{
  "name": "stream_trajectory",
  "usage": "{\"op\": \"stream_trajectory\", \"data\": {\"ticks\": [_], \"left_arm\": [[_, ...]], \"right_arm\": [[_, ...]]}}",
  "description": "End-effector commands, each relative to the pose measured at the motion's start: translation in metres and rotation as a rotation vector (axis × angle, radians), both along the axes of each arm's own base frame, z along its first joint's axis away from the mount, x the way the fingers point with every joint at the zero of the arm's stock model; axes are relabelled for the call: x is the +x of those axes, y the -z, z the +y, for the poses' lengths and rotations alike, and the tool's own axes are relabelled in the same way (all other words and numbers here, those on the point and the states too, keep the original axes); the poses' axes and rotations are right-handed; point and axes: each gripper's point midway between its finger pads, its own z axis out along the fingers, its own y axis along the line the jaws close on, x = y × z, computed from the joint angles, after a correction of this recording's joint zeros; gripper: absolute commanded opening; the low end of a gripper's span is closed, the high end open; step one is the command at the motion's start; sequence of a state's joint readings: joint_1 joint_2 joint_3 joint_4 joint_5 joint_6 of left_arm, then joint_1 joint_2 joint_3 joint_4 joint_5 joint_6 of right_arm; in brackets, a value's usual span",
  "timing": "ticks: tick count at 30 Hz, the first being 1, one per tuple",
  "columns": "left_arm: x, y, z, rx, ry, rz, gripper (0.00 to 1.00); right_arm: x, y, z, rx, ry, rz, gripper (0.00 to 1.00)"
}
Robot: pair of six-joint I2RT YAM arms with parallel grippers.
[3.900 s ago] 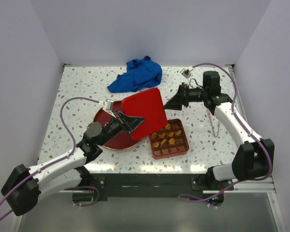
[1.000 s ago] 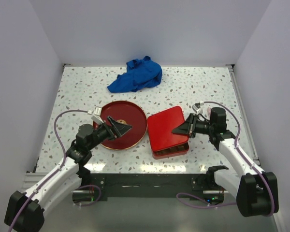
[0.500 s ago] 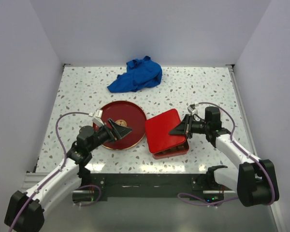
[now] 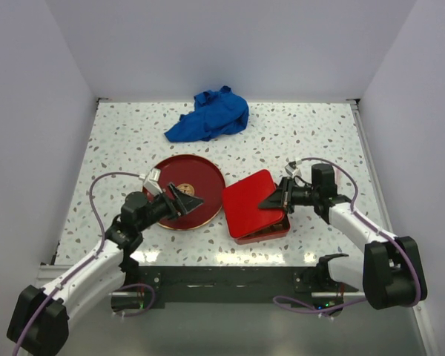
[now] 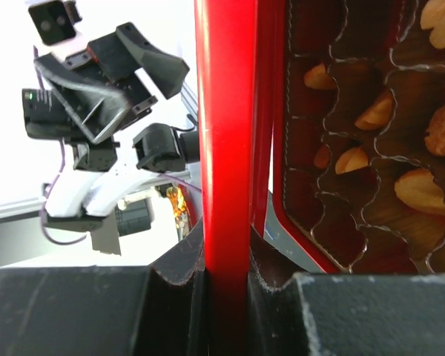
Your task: Pack the cookies
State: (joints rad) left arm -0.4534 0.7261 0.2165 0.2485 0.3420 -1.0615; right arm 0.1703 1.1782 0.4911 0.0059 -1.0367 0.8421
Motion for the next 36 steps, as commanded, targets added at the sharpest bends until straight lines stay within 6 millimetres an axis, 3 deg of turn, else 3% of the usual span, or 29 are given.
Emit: {"op": "stream_trajectory", "data": {"ticks": [1, 6, 11, 22, 27, 36], "left_arm": [[0.006, 0.007, -0.005, 0.052, 0.029, 0.039, 0.70], [0.016, 0.026, -0.011, 0.202, 0.030, 0.083, 0.38], [0.018, 0.044, -0.036, 0.365, 0.096, 0.112, 0.26], [0.011, 0.077, -0.070, 0.560, 0.212, 0.184, 0.22], [0.011, 0.078, -0.088, 0.571, 0.248, 0.171, 0.22], [0.016, 0.073, -0.112, 0.565, 0.282, 0.146, 0.22]], "right_arm": [[0.004, -0.006, -0.001, -0.021, -0.015, -0.047, 0.09], [0.002, -0.002, -0.004, -0.041, -0.005, -0.032, 0.11], [0.004, -0.003, -0.009, -0.045, 0.012, -0.029, 0.12], [0.010, -0.002, -0.015, -0.058, 0.046, -0.039, 0.19], [0.011, 0.000, -0.016, -0.066, 0.055, -0.036, 0.27], [0.012, -0.002, -0.019, -0.087, 0.061, -0.045, 0.31]]}}
